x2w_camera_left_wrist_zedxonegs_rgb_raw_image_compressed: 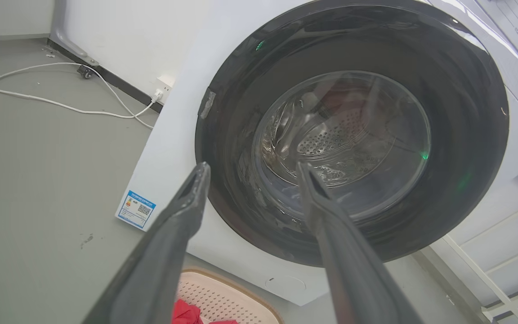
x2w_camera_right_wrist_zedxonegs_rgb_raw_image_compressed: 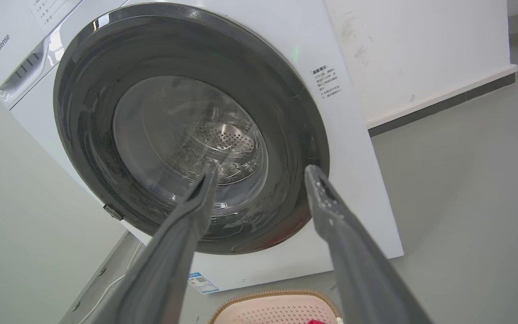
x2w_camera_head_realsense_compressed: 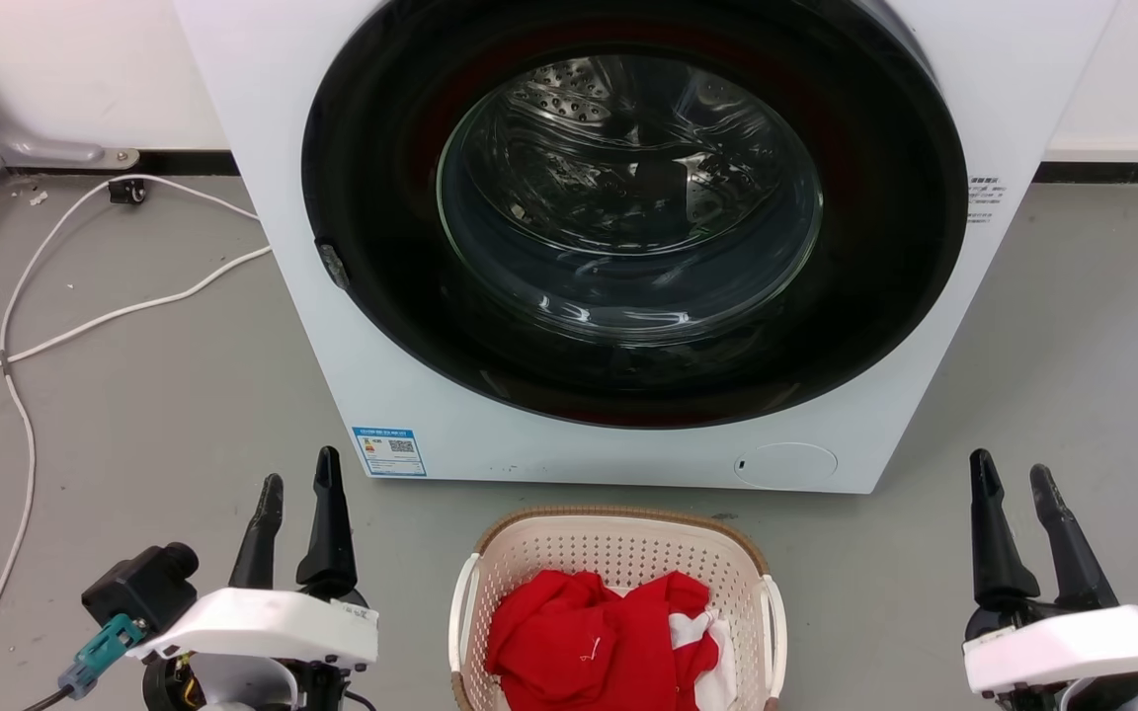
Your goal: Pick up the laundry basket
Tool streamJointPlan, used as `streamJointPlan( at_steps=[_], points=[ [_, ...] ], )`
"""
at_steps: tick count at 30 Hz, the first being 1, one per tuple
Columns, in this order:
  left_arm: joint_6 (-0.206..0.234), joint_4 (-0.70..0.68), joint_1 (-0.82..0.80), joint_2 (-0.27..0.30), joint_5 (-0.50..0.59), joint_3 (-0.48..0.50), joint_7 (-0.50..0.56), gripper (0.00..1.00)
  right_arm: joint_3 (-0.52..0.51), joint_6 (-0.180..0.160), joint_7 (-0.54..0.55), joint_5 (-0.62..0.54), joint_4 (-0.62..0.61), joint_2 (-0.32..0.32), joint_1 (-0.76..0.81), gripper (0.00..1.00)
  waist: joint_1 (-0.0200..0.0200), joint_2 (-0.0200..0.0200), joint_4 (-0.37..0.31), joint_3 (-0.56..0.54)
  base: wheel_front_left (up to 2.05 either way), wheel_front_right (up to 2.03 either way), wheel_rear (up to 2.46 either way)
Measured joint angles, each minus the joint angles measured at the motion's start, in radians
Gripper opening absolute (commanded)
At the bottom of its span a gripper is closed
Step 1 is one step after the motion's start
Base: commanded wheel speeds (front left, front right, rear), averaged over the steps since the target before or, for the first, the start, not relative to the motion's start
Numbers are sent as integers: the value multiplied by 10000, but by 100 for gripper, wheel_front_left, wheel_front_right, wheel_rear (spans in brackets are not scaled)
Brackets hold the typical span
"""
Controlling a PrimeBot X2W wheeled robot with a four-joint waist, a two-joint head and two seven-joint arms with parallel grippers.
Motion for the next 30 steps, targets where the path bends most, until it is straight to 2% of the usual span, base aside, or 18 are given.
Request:
streamJointPlan(
  at_steps=[30],
  points=[
    [234,-203,252,8,2970,-276,-715,100,173,0,-736,-3287,-485,-4,368,100,0,0,-24,-36,0,0,0]
  ],
)
